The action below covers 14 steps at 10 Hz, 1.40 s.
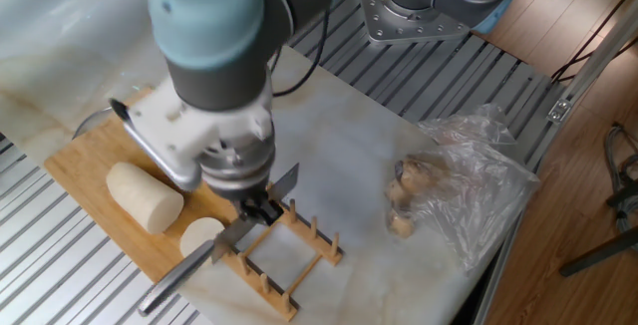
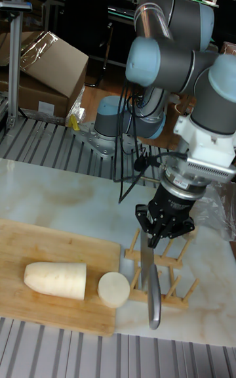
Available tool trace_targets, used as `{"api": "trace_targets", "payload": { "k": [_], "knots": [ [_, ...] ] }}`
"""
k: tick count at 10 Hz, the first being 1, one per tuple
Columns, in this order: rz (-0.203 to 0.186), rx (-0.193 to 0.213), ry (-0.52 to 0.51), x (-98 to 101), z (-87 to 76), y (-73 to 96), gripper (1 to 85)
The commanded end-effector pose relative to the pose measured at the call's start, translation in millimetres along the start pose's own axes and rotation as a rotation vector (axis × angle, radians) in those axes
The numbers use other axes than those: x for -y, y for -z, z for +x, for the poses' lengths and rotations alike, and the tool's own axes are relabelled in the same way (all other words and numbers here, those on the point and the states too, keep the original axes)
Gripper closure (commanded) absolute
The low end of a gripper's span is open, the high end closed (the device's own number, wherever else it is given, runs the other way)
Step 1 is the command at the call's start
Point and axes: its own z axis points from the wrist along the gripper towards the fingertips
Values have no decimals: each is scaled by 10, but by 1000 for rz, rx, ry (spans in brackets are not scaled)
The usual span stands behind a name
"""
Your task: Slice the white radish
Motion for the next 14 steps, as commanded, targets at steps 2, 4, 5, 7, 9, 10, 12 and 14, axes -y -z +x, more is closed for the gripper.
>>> {"api": "trace_targets", "payload": {
  "k": [2,4,5,7,9,10,12,14],
  "knots": [
    [-65,-10,3,63,-9,464,843],
    [-54,-7,30,228,-120,572,843],
    [-42,-5,45,340,-187,611,843],
    [-49,-13,56,540,-321,653,843],
    [-57,-47,69,784,-445,666,843],
    [-65,-68,78,923,-497,647,843],
    [-60,-80,106,1140,-571,542,843],
    [-50,-104,119,1313,-556,445,843]
  ]
}}
